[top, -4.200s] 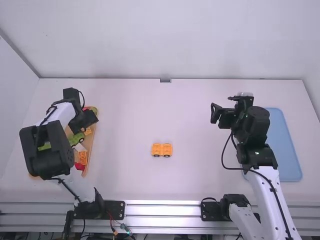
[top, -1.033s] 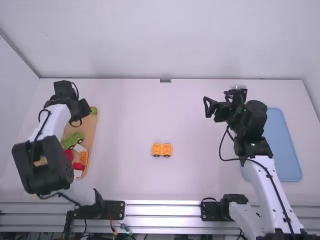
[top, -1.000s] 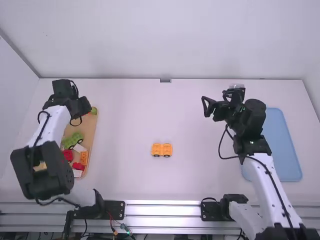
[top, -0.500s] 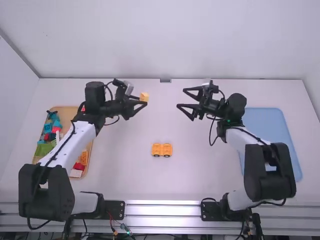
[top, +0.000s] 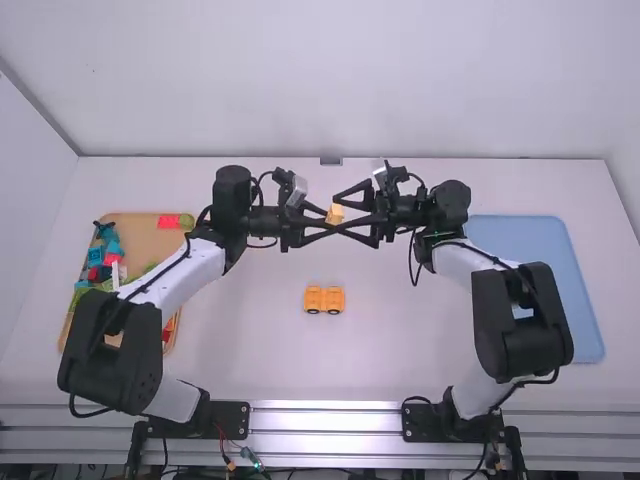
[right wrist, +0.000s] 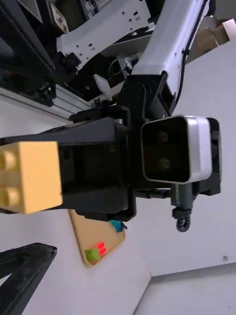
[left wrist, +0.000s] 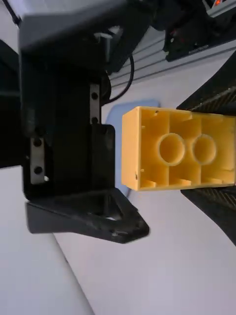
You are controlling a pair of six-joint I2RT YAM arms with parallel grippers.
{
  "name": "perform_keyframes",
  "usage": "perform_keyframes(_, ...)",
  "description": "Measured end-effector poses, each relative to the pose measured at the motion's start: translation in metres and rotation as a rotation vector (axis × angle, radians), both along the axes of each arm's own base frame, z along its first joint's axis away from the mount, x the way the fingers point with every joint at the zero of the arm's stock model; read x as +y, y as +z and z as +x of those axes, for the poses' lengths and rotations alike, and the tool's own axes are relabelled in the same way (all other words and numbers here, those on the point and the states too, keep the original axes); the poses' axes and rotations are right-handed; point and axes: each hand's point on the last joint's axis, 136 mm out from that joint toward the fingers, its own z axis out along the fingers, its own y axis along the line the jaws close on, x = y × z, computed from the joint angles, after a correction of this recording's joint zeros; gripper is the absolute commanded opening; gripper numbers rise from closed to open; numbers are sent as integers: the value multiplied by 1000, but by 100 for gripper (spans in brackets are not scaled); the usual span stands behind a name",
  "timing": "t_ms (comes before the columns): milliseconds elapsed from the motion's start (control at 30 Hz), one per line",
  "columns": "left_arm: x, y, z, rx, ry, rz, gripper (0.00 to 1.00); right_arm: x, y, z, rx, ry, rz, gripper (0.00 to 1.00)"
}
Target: Assemble lego blocks to make yellow taxi
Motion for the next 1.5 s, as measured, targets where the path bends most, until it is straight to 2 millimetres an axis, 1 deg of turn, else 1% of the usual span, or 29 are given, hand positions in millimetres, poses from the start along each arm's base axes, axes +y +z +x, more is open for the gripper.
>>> perform_keyframes(33,0,2,-1,-9,-9,-7,2,0,0,-1,4,4,-2,79)
perform_keyframes(100,-1,4,-1,-15,-11,-10,2,1,0,-2,6,8,-2,75)
perform_keyframes(200,-2,6,-1,-10,-13,-16,2,8,0,-7,10,30,-2,63)
perform_keyframes(267,-2,6,-2,-5,-14,-17,2,12,0,-9,10,36,0,59)
perform_keyframes(300,-2,5,-3,-2,-18,-17,2,13,1,-9,7,35,3,54)
perform_keyframes(533,-2,9,-2,-24,-22,-25,2,11,2,-5,9,16,7,51)
perform_keyframes(567,-1,11,-2,-27,-20,-29,2,10,2,-4,7,11,7,49)
perform_keyframes(733,-2,17,0,-44,-19,-42,2,6,3,1,9,-10,10,46)
perform_keyframes(933,-2,15,-1,-24,-20,-42,2,7,4,1,0,-11,13,38)
perform_keyframes(1000,-2,15,-2,-22,-24,-42,2,7,5,0,-9,-11,16,34)
perform_keyframes(1067,-2,16,-3,-18,-30,-45,5,7,6,-1,-27,-10,19,29)
perform_keyframes(1100,-2,16,-4,-11,-34,-46,15,6,7,-1,-42,-9,22,20)
perform_keyframes(1133,-2,16,-4,-9,-34,-46,25,6,7,-1,-45,-9,22,20)
perform_keyframes(1167,-2,16,-4,-8,-35,-47,63,6,7,-1,-48,-10,23,20)
perform_keyframes(1200,-2,16,-3,-13,-33,-47,84,6,7,-1,-42,-10,22,18)
perform_keyframes(1233,-3,16,-3,-13,-30,-45,99,7,7,-2,-38,-7,22,14)
perform_keyframes(1300,-3,15,-2,-11,-27,-44,99,8,7,-2,-36,-6,22,13)
perform_keyframes(1333,-3,15,-2,-10,-24,-43,99,8,7,-1,-33,-10,23,8)
perform_keyframes(1400,-2,14,0,-4,-11,-39,99,7,8,1,-32,-19,26,7)
perform_keyframes(1433,-2,12,2,4,3,-33,99,6,8,2,-31,-27,28,6)
perform_keyframes(1467,0,7,8,27,44,-18,99,2,8,8,-25,-53,32,3)
perform_keyframes(1500,0,5,10,34,55,-13,99,0,8,10,-22,-62,32,3)
